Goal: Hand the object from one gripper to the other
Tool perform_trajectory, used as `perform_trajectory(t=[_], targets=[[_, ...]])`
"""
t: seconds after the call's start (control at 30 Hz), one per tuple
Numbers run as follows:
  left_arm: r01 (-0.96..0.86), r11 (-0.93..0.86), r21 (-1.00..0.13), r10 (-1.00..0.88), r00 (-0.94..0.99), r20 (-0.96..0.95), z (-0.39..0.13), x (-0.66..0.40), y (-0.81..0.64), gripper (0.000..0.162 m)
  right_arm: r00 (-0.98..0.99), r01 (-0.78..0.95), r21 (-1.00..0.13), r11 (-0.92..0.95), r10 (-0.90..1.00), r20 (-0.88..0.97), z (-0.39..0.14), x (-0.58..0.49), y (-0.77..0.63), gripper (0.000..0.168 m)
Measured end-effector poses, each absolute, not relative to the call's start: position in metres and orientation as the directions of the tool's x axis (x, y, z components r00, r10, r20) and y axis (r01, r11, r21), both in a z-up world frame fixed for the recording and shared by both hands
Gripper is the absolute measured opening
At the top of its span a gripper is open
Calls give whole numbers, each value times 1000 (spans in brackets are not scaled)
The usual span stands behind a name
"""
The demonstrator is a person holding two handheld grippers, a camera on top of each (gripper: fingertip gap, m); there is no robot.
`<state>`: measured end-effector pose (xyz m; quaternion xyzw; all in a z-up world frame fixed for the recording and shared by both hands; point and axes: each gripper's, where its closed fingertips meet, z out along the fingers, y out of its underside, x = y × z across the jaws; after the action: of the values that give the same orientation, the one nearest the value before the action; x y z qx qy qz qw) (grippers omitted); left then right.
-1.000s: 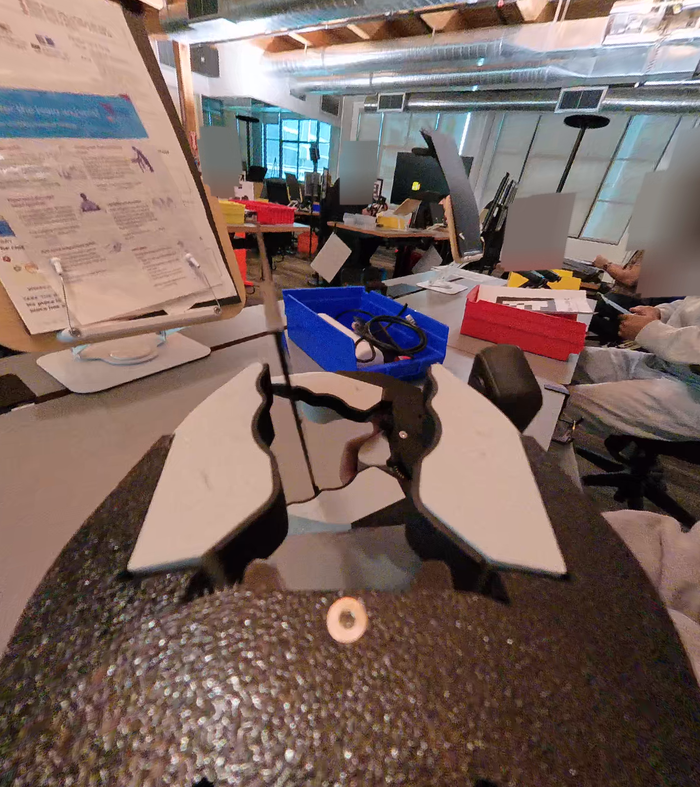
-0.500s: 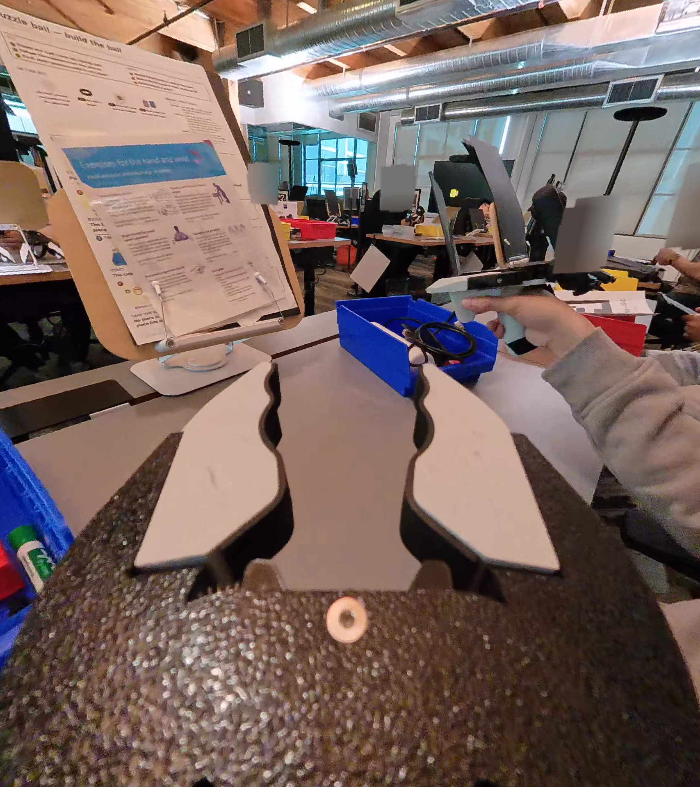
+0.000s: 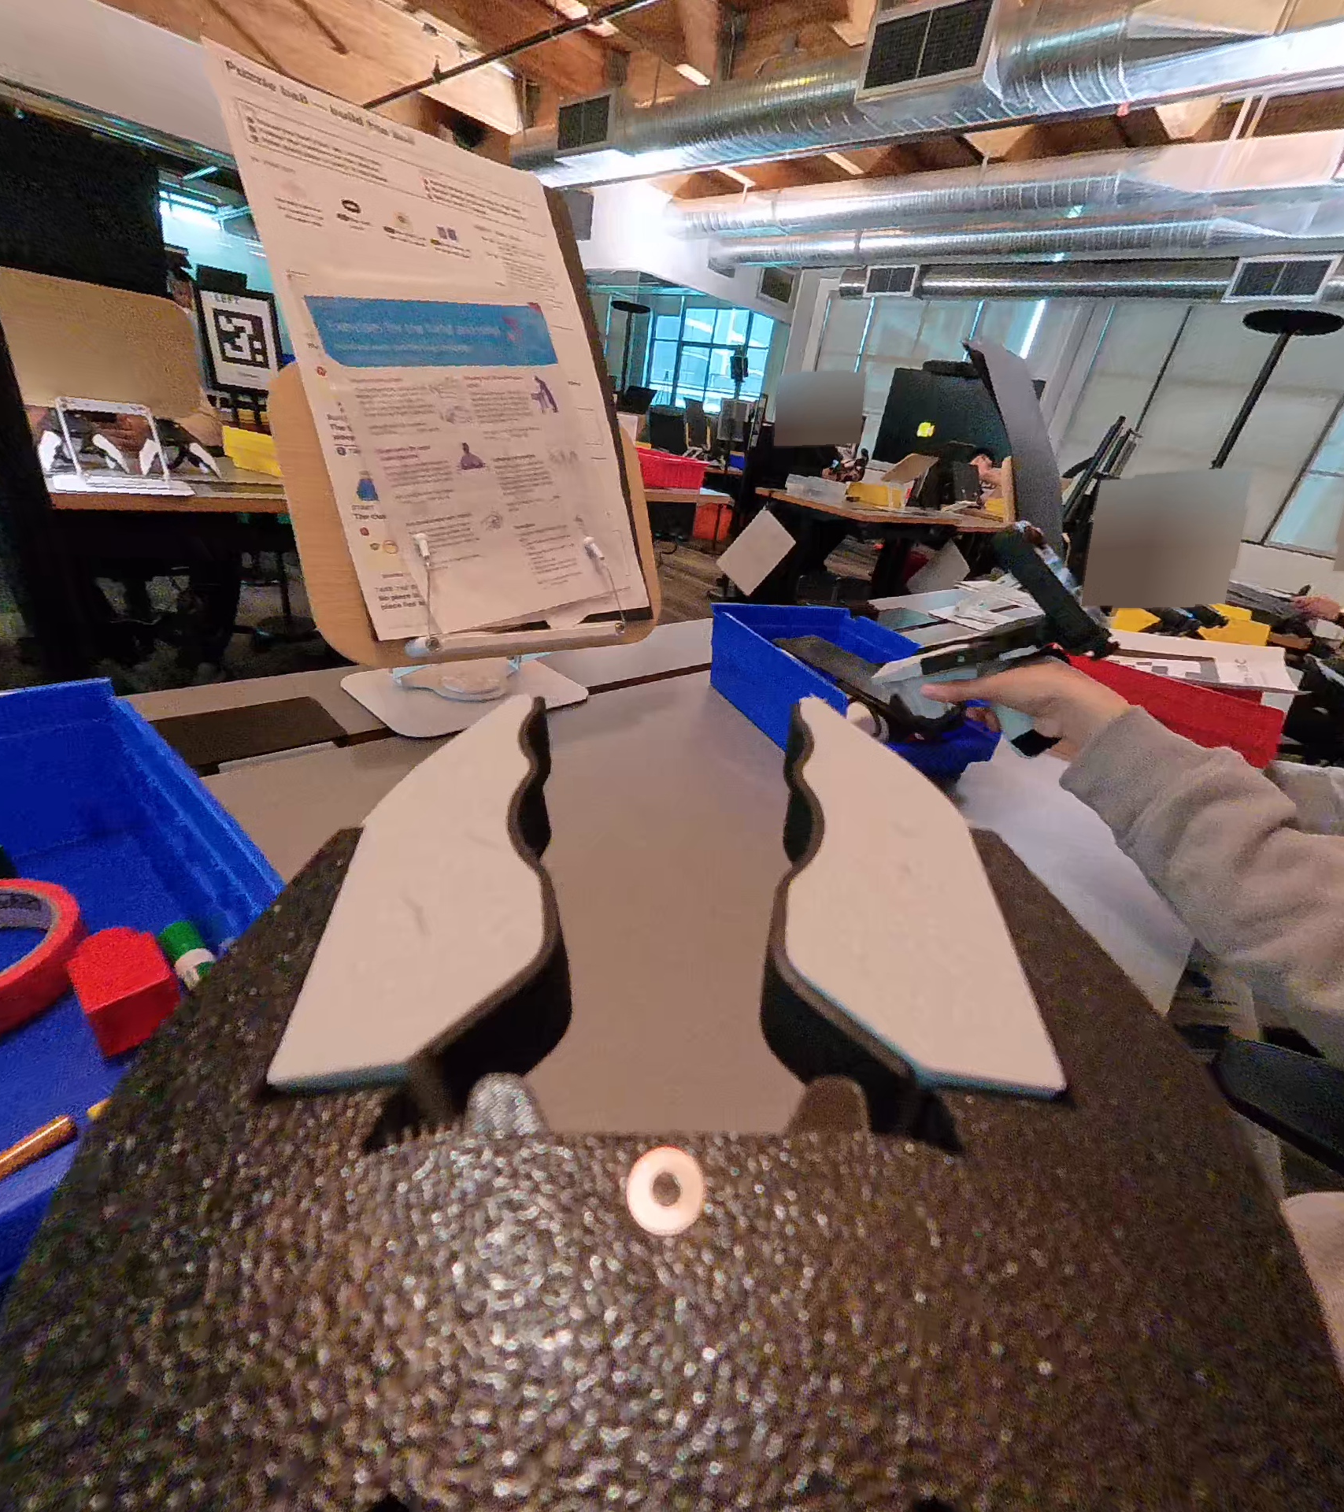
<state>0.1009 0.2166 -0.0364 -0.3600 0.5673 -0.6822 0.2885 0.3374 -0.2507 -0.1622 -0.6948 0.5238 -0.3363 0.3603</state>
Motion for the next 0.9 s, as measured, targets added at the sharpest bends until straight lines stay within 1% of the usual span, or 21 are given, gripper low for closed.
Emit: perform_trajectory(t=[0.07, 0.13, 0.2, 0.23, 0.27, 0.33, 0.37, 0.43, 0.5, 0.57, 0.67, 0.73, 0.83, 0.9], targets=[[0, -179, -984, -833, -532, 151, -35, 101, 233, 55, 249, -392, -887, -245, -956, 154, -142, 323, -235, 82], [18, -156, -988, -880, -458, 131, -34, 101, 256, 55, 249, -255, -929, -268, -947, 205, -117, 305, -215, 84], [25, -128, -991, -926, -361, 111, -35, 101, 282, 54, 270, -116, -960, -255, -938, 217, -97, 288, -187, 79], [20, -114, -993, -945, -312, 102, -37, 102, 296, 54, 310, -54, -970, -235, -928, 207, -88, 281, -169, 75], [5, -97, -995, -960, -266, 92, -42, 103, 308, 54, 344, -25, -981, -193, -923, 173, -81, 274, -151, 76], [-60, -39, -997, -981, -185, 50, -56, 108, 328, 54, 409, 22, -994, -105, -907, 105, -75, 261, -113, 76], [-105, -8, -994, -988, -155, 24, -66, 113, 336, 54, 469, 59, -995, -84, -877, 102, -76, 254, -90, 76], [-225, 6, -974, -990, -135, 25, -89, 128, 343, 51, 566, 98, -990, -101, -813, 139, -91, 244, -48, 77], [-384, 19, -923, -980, -191, 59, -116, 153, 336, 53, 603, 71, -984, -162, -779, 172, -117, 241, -22, 82], [-562, 81, -823, -971, -230, 61, -148, 183, 333, 60, 645, 40, -975, -218, -739, 192, -141, 238, -4, 87], [-765, 84, -639, -989, -143, 42, -188, 226, 347, 70, 668, 32, -970, -241, -717, 200, -156, 233, 7, 90], [-822, 52, -567, -993, -100, 55, -205, 250, 351, 69, 673, 52, -975, -215, -714, 194, -157, 231, 10, 90], [-863, -15, -505, -997, -28, 78, -227, 277, 354, 69, 686, 65, -986, -154, -710, 156, -158, 222, 11, 90], [-881, -31, -472, -996, -12, 87, -239, 286, 352, 68, 721, 42, -997, -71, -689, 79, -157, 210, 13, 86]])
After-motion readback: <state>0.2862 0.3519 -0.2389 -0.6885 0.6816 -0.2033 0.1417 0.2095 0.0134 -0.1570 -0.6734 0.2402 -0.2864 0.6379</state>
